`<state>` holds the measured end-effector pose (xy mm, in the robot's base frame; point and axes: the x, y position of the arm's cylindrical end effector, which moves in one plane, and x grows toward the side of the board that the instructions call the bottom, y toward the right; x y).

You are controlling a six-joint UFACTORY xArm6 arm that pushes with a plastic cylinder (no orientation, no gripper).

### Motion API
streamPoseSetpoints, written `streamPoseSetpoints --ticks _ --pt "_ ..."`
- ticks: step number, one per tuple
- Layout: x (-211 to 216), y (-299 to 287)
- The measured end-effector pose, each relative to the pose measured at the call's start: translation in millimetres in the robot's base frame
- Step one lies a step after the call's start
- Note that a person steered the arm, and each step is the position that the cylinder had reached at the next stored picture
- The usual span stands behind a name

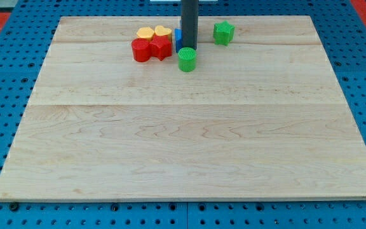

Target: Push the green circle into red star

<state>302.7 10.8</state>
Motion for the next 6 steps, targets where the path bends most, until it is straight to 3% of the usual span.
streamPoseSetpoints --ticks 1,6 --pt "42 49" --pt "47 -99"
